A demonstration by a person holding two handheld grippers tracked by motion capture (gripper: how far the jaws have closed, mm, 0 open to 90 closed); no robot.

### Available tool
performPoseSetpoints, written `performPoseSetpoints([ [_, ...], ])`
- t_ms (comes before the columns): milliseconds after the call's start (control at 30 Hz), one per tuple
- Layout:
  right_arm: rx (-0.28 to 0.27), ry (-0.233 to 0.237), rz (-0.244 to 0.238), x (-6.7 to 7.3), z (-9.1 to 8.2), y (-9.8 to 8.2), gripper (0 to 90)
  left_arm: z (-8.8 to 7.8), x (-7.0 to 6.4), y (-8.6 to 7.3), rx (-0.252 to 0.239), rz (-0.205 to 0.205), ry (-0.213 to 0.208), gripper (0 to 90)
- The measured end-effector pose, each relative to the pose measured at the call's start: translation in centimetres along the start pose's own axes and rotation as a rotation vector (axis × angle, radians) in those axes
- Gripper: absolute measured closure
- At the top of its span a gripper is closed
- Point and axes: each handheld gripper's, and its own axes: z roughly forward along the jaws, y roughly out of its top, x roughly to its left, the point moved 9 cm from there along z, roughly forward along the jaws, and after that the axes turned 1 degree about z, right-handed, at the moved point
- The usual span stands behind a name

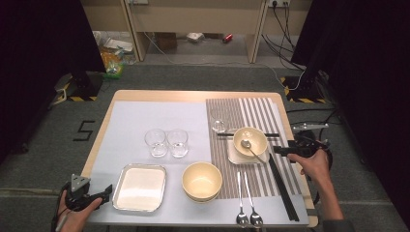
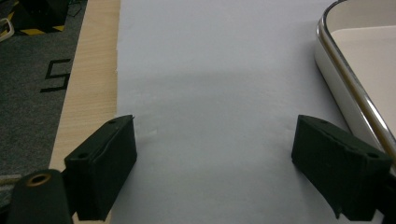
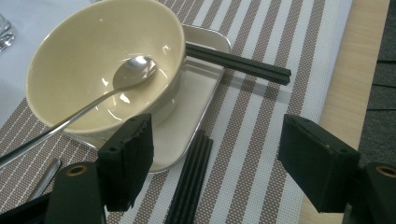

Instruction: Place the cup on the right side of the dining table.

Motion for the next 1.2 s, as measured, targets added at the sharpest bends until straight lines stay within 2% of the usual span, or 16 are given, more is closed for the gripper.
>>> performPoseSetpoints([
  [333,-0.001,-0.002,0.005,0.3,-0.7,-1.3,26.6,0.0,0.0,0.0,-0.003,0.002,0.002,12.9],
  [667,-0.009,-0.005,-0.009,0.7,-1.3,-2.7,26.3,0.0,0.0,0.0,-0.002,0.004,0.001,12.9],
  [1100,-0.009,0.000,-0.010,1.2,-1.2,-4.5,26.0,0.0,0.0,0.0,-0.003,0.004,0.001,12.9],
  [1200,0.002,0.001,-0.027,1.3,-1.0,-5.0,26.0,0.0,0.0,0.0,-0.003,0.004,0.000,12.9],
])
